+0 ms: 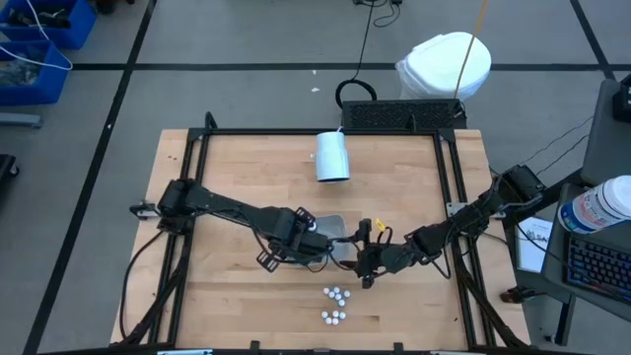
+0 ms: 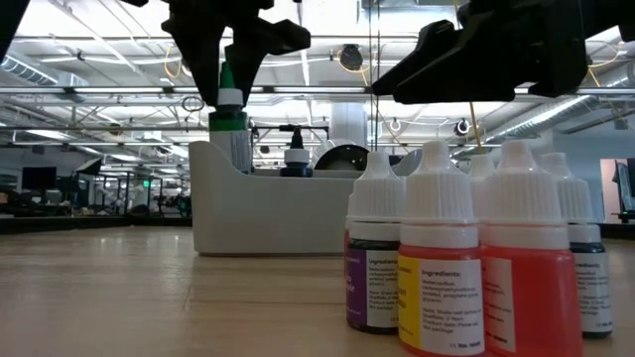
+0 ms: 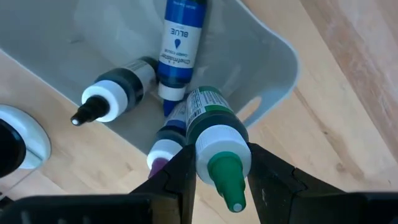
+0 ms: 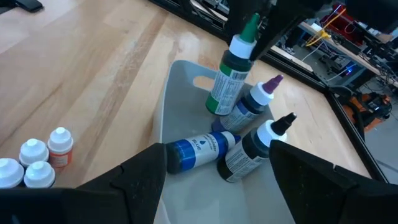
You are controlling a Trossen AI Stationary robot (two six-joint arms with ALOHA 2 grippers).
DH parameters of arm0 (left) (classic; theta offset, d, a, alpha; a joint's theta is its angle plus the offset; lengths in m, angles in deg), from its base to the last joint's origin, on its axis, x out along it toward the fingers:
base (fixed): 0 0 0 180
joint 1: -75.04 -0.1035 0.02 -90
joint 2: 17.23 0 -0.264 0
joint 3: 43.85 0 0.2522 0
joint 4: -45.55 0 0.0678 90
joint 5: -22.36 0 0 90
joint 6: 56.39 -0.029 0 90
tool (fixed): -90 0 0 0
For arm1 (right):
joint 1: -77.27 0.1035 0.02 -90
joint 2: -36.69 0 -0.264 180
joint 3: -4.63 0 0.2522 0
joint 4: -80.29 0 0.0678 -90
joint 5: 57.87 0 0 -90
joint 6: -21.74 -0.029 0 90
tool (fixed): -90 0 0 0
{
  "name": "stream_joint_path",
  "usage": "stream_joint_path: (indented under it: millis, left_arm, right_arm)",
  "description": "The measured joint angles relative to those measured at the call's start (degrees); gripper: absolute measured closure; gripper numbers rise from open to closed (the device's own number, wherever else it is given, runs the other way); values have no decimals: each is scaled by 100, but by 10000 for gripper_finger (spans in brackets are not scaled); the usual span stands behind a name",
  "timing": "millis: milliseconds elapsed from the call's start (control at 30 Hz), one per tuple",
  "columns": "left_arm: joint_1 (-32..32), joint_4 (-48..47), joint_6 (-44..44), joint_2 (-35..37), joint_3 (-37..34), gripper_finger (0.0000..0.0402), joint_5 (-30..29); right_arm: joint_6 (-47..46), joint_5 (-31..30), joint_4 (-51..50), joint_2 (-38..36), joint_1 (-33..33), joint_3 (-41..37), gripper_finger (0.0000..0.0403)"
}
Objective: Pick & Place food coloring
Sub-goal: Adjust the large green food coloring bottle on the gray bin
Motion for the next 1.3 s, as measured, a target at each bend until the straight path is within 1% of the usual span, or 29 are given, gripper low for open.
stream_joint_path:
  millis: [200, 333, 500, 867, 1300]
  left_arm:
    - [-11, 115, 44, 2, -2, 278, 7]
    - [-12, 180, 143, 2, -4, 278, 279]
    - [-11, 283, 187, 2, -13, 278, 291]
    - [-35, 206, 286, -526, -26, 278, 378]
    - [-41, 375, 448, -614, -24, 278, 430]
  right_arm:
    - [-1, 9, 34, 0, 0, -49, 133]
    - [-24, 12, 38, 0, 0, -49, 133]
    - [4, 14, 41, 0, 0, -49, 133]
    - [6, 18, 24, 2, 2, -56, 133]
    - [-128, 38, 22, 2, 4, -56, 133]
